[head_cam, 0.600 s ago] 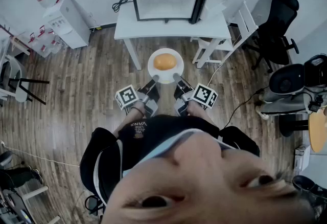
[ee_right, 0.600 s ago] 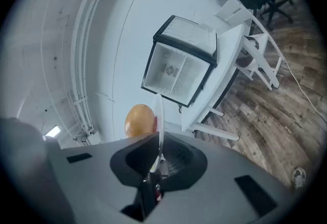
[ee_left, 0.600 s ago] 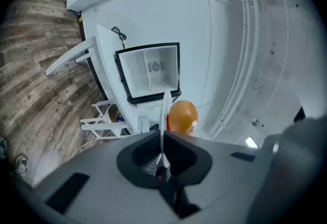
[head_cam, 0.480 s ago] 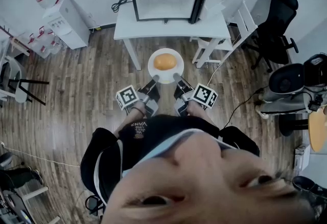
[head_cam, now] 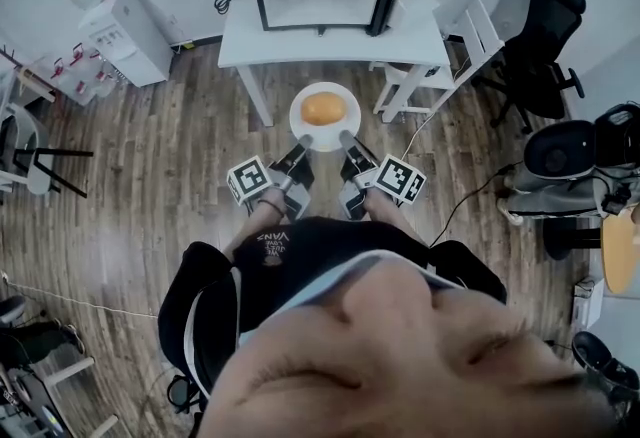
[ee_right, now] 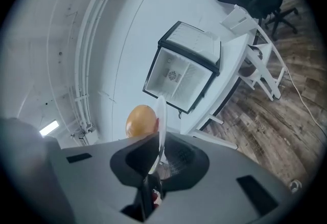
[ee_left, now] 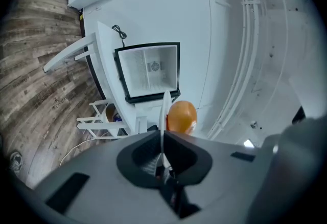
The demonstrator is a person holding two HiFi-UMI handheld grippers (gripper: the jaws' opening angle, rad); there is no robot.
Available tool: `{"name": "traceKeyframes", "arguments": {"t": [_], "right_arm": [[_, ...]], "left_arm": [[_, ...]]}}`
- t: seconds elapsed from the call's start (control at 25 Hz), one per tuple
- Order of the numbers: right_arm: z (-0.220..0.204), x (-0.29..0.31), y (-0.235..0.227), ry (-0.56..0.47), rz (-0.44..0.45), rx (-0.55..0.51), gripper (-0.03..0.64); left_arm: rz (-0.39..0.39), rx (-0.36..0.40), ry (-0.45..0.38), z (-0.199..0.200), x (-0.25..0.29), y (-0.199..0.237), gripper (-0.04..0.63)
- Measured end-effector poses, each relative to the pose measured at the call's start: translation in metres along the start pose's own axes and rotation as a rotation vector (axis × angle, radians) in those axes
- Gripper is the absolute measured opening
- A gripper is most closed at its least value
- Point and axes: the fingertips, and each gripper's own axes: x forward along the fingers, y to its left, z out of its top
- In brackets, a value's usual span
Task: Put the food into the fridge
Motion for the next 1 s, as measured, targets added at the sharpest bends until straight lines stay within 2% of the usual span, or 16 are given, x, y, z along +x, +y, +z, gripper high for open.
{"name": "traceKeyframes", "arguments": {"t": [0.24,0.8,1.0], "right_arm": [[0.006,-0.004,-0.01,0.009,-0.022,0.014,0.023],[0.026,-0.018,-0.029,0.046,0.02,-0.007,0.023],[0.027,-0.019,-0.036,0.067,0.023,-0.014,0.023]], "left_arm": [[0.012,-0.008,-0.018,-0.005,0.007,0.003,0.025],[0.003,0.003,-0.085,-0.029,0.03,0.008,0.025],[0.017,-0.015,-0.103,-0.035,0.031,0.013,0.025]]}}
